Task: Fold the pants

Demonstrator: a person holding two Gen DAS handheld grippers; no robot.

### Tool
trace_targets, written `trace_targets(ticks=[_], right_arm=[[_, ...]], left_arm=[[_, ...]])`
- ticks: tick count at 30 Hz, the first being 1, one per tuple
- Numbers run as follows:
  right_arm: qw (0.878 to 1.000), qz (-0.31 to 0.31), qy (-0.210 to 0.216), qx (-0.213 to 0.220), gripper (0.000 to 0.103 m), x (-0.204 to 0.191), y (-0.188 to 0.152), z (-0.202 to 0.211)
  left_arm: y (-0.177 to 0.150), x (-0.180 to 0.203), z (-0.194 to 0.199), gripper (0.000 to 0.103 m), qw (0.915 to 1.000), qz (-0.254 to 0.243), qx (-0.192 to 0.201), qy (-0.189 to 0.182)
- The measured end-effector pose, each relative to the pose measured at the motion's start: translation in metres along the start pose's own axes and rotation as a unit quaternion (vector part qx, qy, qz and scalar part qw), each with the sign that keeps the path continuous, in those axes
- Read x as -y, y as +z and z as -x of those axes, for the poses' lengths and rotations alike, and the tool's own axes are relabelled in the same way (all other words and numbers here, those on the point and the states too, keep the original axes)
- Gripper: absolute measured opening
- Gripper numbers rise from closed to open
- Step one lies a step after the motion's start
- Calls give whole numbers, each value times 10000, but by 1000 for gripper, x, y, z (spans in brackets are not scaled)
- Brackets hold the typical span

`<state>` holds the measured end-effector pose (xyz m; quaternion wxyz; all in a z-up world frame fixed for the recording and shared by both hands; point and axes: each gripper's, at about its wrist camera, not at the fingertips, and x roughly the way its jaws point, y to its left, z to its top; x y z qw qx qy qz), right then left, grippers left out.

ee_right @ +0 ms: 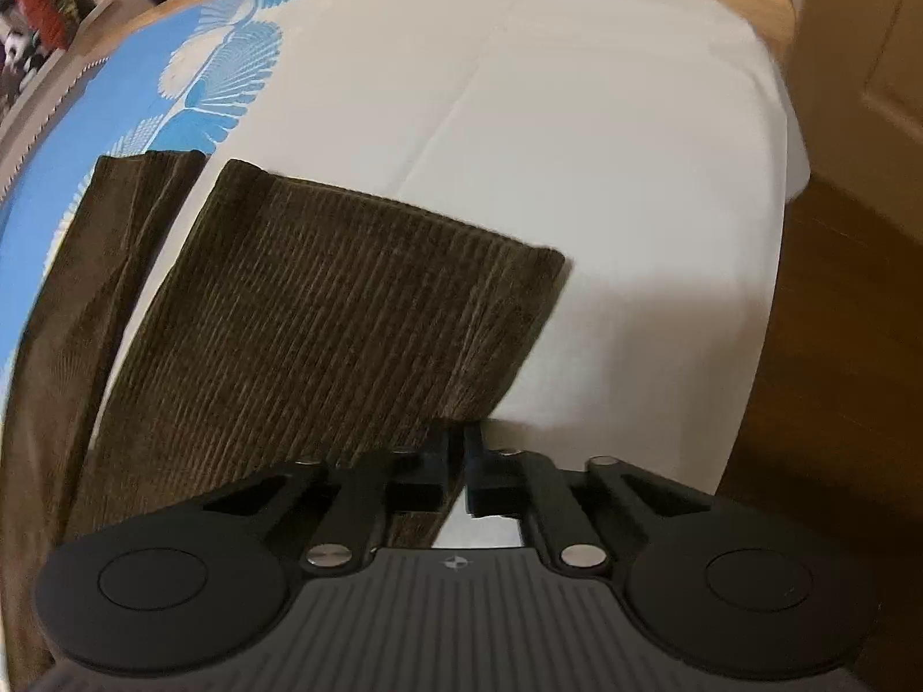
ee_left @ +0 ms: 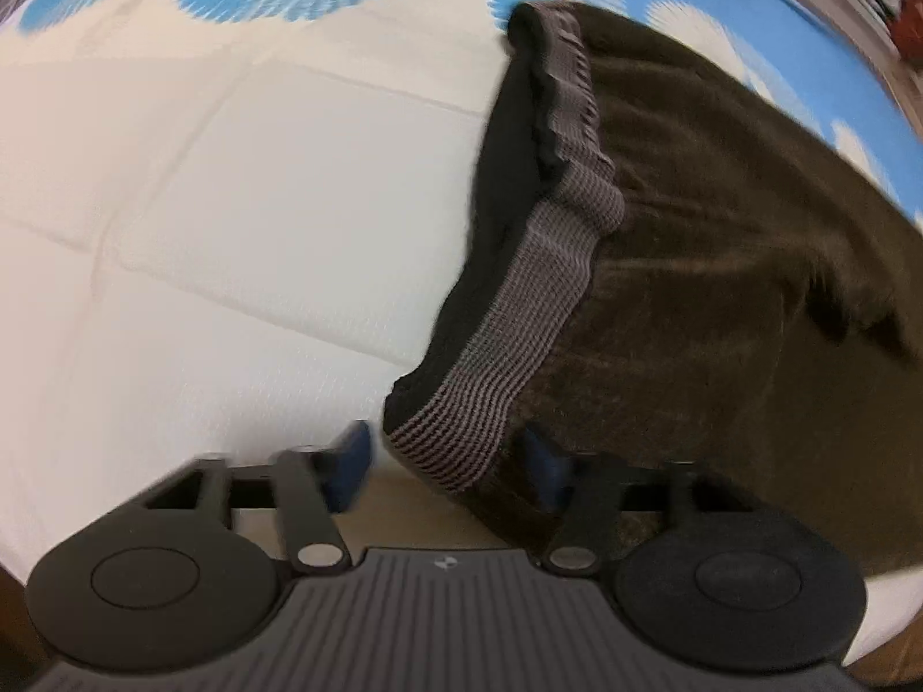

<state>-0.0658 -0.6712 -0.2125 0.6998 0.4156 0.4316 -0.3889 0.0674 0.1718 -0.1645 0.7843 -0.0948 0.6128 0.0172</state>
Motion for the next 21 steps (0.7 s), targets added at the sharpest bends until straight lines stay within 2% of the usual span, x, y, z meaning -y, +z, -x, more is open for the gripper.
trace_targets(ticks=[2, 4, 7, 11, 13, 15, 17, 19, 21], right_arm=[[9997, -115, 34, 196, 1, 2, 3, 6], [9989, -84, 66, 454, 1, 2, 6, 16], [9983, -85, 27, 580, 1, 5, 5, 22], [9995, -62, -223, 215, 3, 9, -4, 17], [9972, 82, -666, 315, 7, 5, -5, 22], [9923, 327, -928, 749, 13, -3, -7, 40], [9881, 521, -754, 1232, 15, -12, -11, 63], [9831, 717, -227, 1672, 16, -24, -18, 87], [9729, 1003, 334, 2057, 24, -38, -32, 111]], left_arm=[[-1, 3, 5, 31, 9997, -233, 88, -67], [-4, 1, 19, 26, 9991, -230, 260, -237], [-10, -6, 32, 26, 9986, -199, 335, -368], [-12, 4, 21, 33, 9984, -564, 77, -18], [-11, 12, 30, 37, 9967, -707, 406, 65], [-13, 22, 45, 38, 9924, -922, 817, 60], [-21, 41, 51, 41, 9849, -1355, 1070, 102], [-27, 57, 53, 41, 9747, -1800, 1306, 245], [-29, 67, 56, 41, 9655, -2000, 1617, 411]])
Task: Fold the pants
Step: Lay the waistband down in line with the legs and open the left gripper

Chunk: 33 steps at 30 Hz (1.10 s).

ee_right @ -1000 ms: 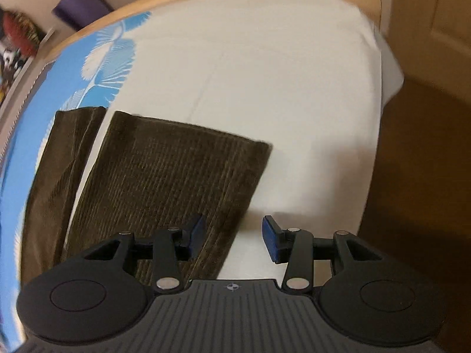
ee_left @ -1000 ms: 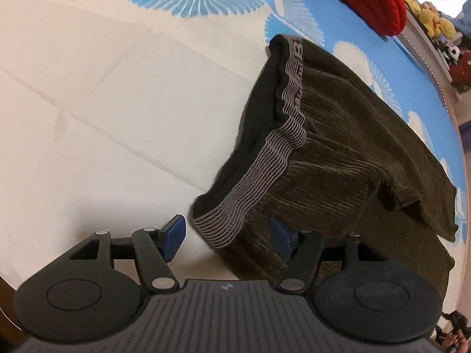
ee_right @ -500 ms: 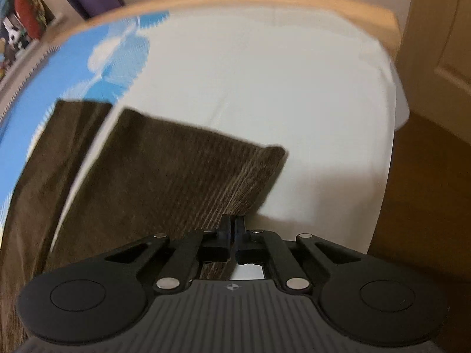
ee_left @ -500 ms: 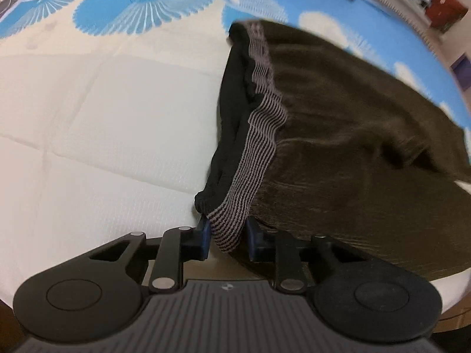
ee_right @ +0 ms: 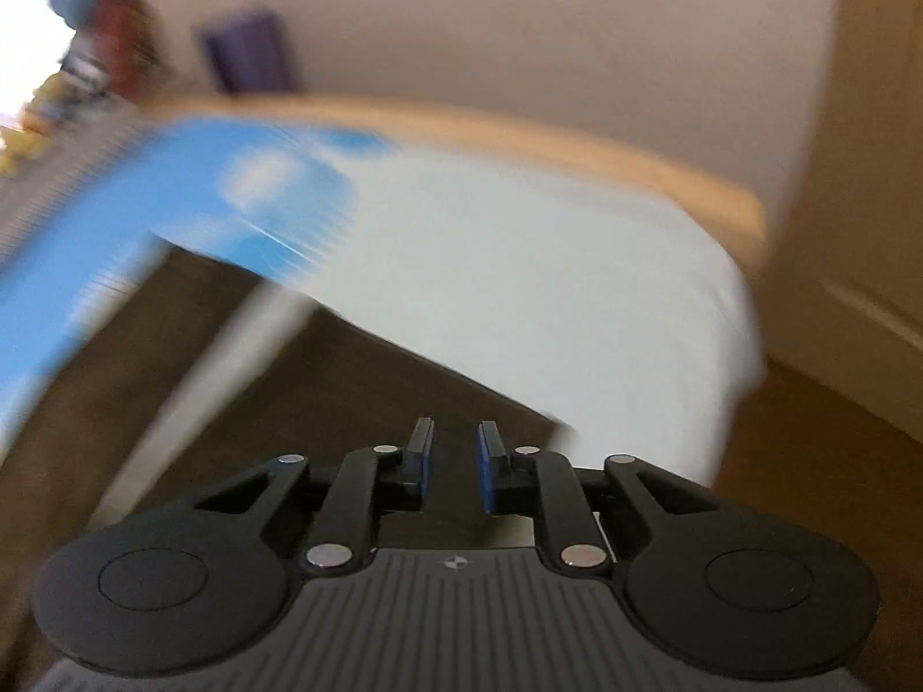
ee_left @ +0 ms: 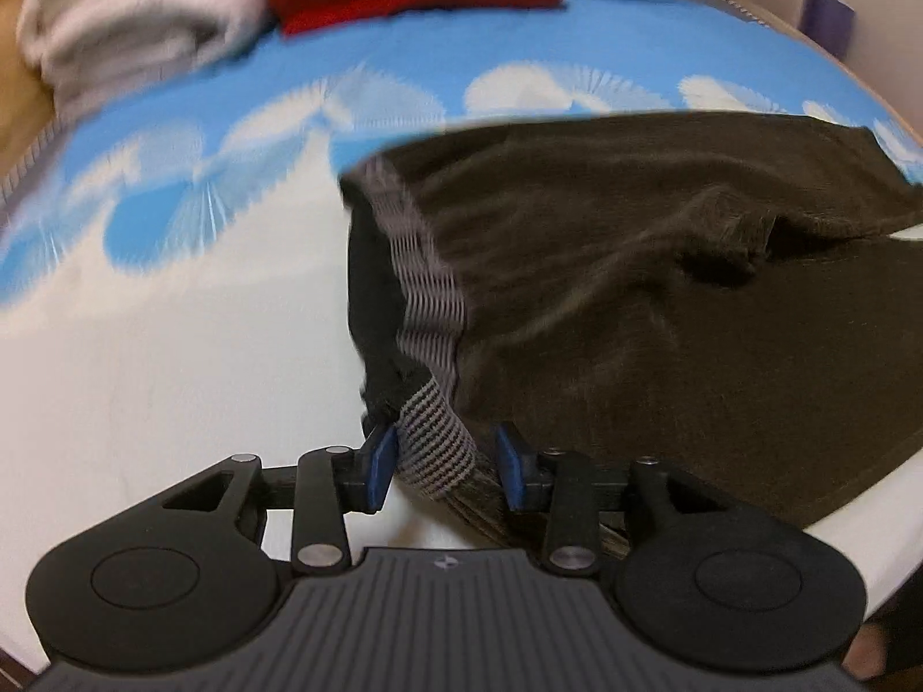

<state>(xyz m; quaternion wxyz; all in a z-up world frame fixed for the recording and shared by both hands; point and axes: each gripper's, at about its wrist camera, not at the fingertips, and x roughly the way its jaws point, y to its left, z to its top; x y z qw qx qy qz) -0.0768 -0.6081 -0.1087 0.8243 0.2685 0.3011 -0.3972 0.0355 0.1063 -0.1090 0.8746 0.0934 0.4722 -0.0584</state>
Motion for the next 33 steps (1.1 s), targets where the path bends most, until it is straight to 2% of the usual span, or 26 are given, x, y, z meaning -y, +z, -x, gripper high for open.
trace_targets(ticks=[3, 5, 7, 8, 10, 11, 12, 13, 14, 15, 19, 20, 22, 24, 26, 29, 31, 33], right_arm=[[9946, 482, 761, 512, 28, -28, -7, 37], [9873, 709, 1237, 699, 31, -43, -12, 54], [9787, 898, 1666, 793, 33, -54, -18, 70], [9745, 990, 1852, 794, 36, -58, -22, 76], [9654, 1196, 2201, 732, 36, -71, -31, 83], [9618, 1276, 2318, 696, 36, -76, -35, 85], [9579, 1377, 2438, 635, 36, -80, -42, 86], [9551, 1449, 2519, 576, 36, -83, -49, 85], [9526, 1521, 2592, 472, 37, -86, -58, 82], [9515, 1566, 2623, 347, 38, -88, -65, 79], [9469, 1739, 2701, -151, 38, -106, -97, 69], [9433, 1824, 2759, -275, 38, -113, -105, 69], [9321, 2130, 2886, -499, 38, -128, -122, 68], [9227, 2420, 2913, -726, 39, -141, -141, 71], [9107, 2767, 2818, -1209, 39, -154, -161, 65], [9012, 2996, 2839, -1324, 39, -165, -173, 65], [8978, 3071, 2906, -1235, 39, -170, -174, 70], [8965, 3120, 2962, -1060, 39, -176, -169, 79]], left_arm=[[5, -1, 14, 43, 9977, 86, 572, 353], [5, 4, 16, 43, 9978, 171, 643, -4], [3, 14, 13, 43, 9975, -12, 487, -504], [0, 20, 9, 43, 9971, -168, 373, -642], [-6, 27, -8, 43, 9957, -380, -47, -849], [-10, 27, -22, 43, 9943, -418, -411, -895], [-16, 27, -38, 42, 9915, -451, -901, -829], [-27, 26, -58, 40, 9845, -503, -1550, -648], [-34, 24, -64, 40, 9821, -575, -1683, -629], [-31, 25, -60, 40, 9834, -637, -1574, -639], [-23, 14, -39, 40, 9903, -155, -990, -968], [-23, 14, -42, 42, 9900, -178, -1028, -945], [-36, 20, -60, 42, 9846, -456, -1564, -629], [-34, 23, -59, 42, 9859, -618, -1431, -615], [-24, 14, -48, 42, 9910, -245, -1085, -740], [-10, -1, -33, 42, 9935, 342, -613, -901], [-1, 0, -26, 42, 9948, 447, -418, -811], [8, 8, -15, 43, 9963, 414, -35, -752]])
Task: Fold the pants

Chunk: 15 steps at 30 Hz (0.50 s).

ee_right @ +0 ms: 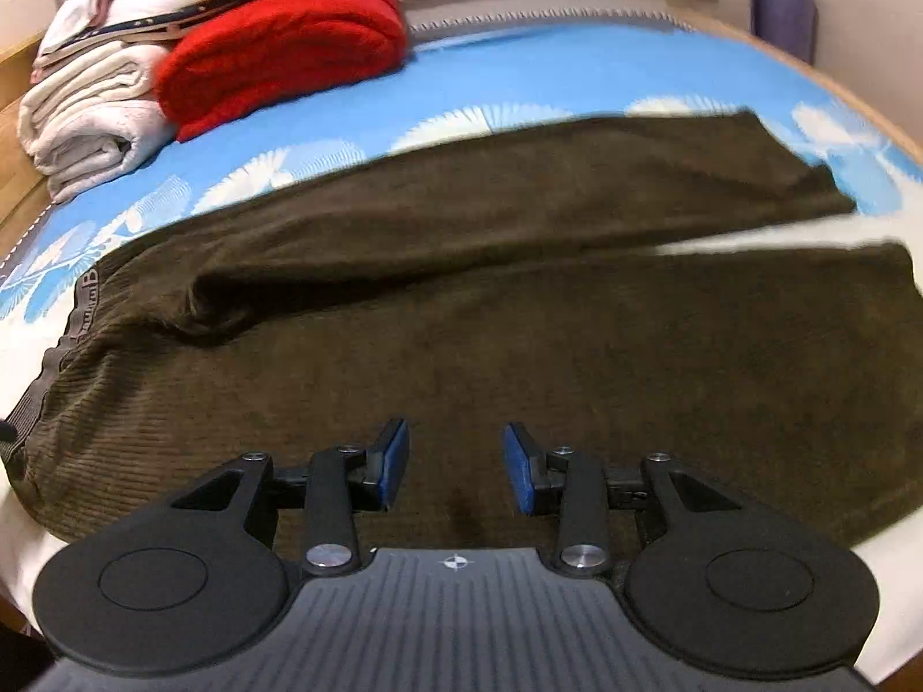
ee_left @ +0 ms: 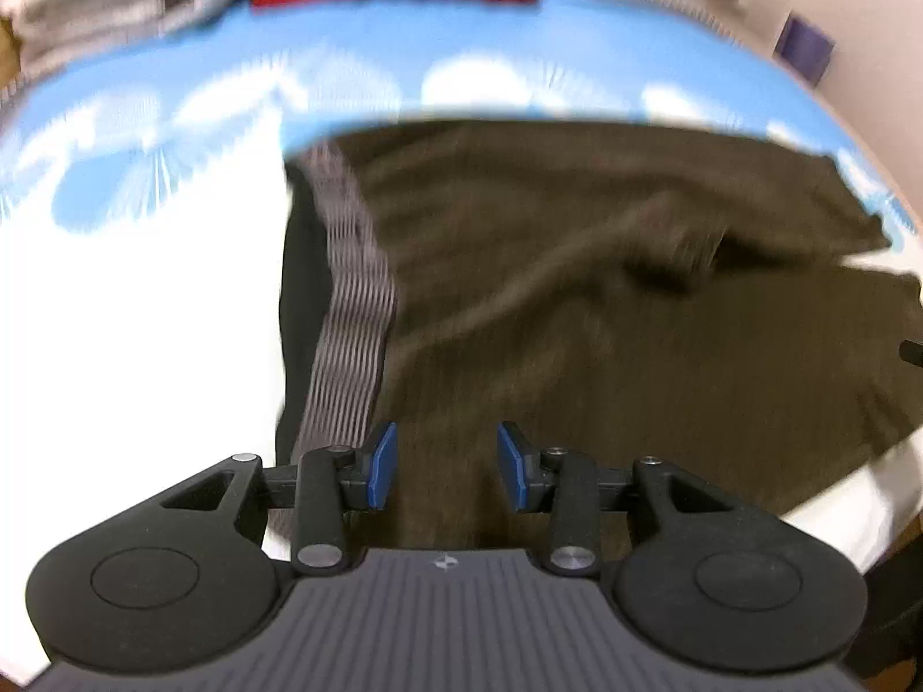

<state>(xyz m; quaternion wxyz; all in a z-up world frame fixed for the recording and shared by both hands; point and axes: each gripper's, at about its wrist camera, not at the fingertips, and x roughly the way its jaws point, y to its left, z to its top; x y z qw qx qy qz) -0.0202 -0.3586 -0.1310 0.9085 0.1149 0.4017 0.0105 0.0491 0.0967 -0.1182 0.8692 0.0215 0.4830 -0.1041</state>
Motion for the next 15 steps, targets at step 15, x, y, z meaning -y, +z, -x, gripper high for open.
trace_targets(ticks=[15], right_arm=[[9789, 384, 469, 1954, 45, -24, 105, 77]], left_arm=[[71, 76, 45, 58, 9876, 5, 1552, 222]])
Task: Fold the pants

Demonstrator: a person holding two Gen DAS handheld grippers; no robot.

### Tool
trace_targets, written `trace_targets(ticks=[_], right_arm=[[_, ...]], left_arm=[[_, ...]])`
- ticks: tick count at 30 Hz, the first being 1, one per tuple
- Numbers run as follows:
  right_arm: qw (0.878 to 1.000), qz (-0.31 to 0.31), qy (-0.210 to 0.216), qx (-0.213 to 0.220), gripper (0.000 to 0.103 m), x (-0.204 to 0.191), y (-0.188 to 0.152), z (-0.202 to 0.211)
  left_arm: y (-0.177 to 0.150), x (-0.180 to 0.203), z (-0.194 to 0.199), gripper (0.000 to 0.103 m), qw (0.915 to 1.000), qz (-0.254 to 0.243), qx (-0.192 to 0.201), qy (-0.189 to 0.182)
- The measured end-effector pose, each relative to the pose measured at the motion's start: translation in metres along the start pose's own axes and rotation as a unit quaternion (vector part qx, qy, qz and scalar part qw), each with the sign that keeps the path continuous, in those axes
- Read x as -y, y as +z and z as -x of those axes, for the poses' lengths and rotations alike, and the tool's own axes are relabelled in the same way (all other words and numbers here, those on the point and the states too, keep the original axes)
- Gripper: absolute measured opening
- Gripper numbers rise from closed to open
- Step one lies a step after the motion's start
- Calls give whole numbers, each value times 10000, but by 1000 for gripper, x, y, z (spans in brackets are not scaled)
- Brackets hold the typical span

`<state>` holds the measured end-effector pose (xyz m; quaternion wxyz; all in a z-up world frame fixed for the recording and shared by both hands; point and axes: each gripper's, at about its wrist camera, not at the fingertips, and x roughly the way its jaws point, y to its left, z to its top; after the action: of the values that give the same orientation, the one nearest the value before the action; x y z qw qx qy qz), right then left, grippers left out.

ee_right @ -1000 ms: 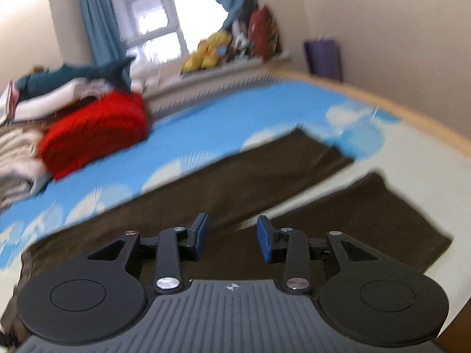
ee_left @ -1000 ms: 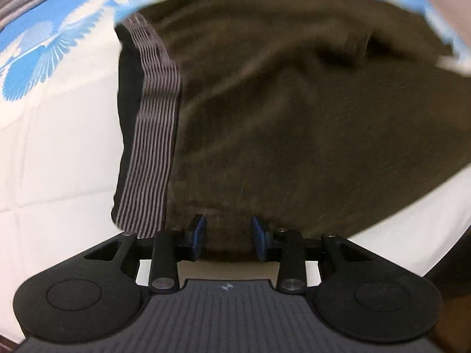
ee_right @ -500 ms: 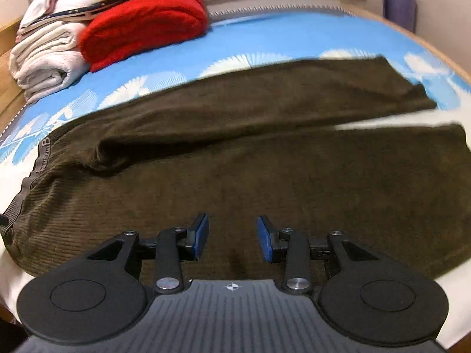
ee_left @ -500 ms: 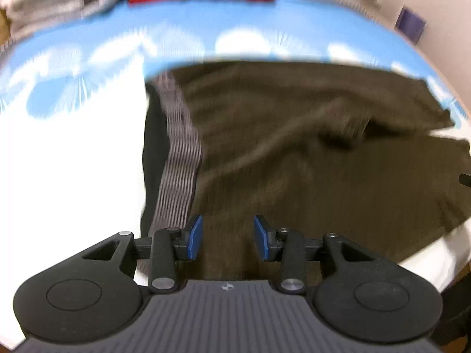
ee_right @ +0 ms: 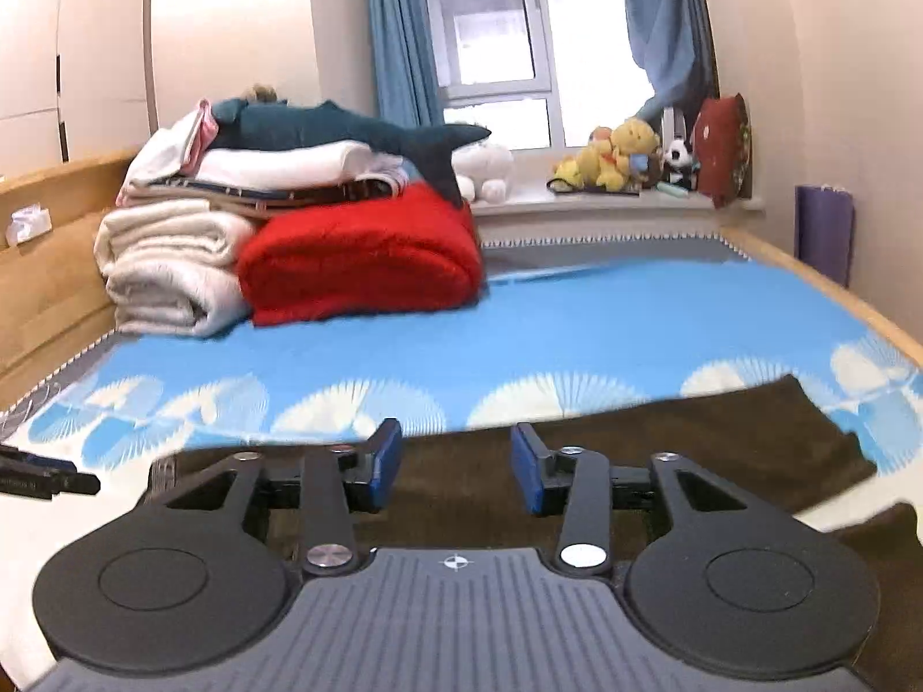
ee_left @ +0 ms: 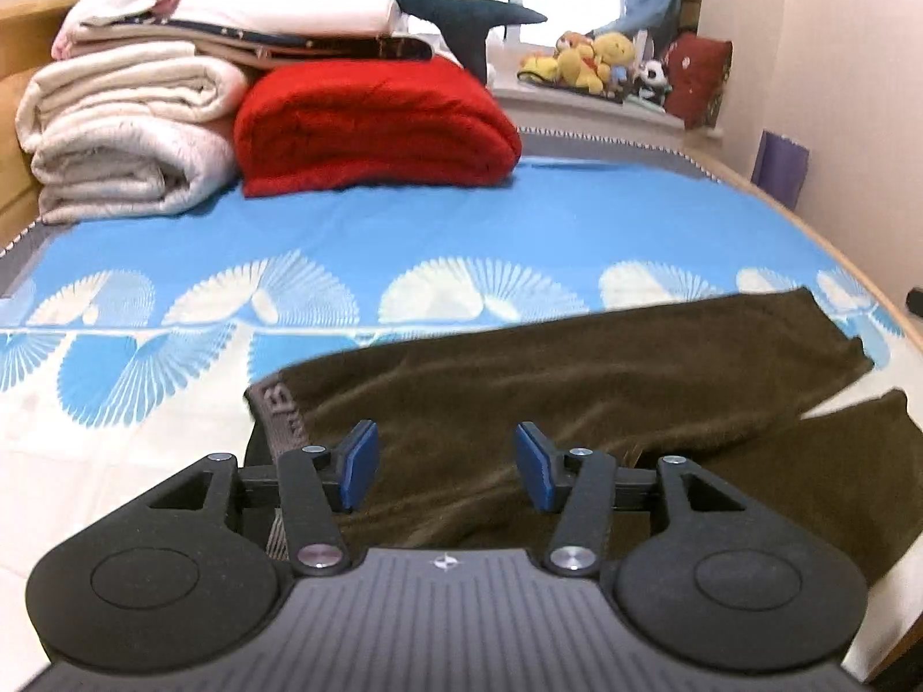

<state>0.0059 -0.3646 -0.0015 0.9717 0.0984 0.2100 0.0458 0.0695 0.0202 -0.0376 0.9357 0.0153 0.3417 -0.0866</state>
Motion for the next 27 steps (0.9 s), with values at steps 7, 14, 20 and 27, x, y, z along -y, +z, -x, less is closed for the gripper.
trace_targets(ticks=[7, 14, 20, 27], right_arm=[[9999, -114, -105, -59, 45, -6, 3, -14], [9998, 195, 49, -20, 44, -17, 10, -22], [9993, 353, -96, 4, 11, -18, 7, -25], [9998, 73, -123, -162, 12, -4, 7, -32]], left_arm=[[19, 24, 8, 58, 9981, 430, -5, -432], [26, 37, 5, 7, 9982, 361, 15, -469], [35, 9, -16, 3, 9918, 919, -714, -531], [90, -84, -77, 6, 9821, 1720, -770, 74]])
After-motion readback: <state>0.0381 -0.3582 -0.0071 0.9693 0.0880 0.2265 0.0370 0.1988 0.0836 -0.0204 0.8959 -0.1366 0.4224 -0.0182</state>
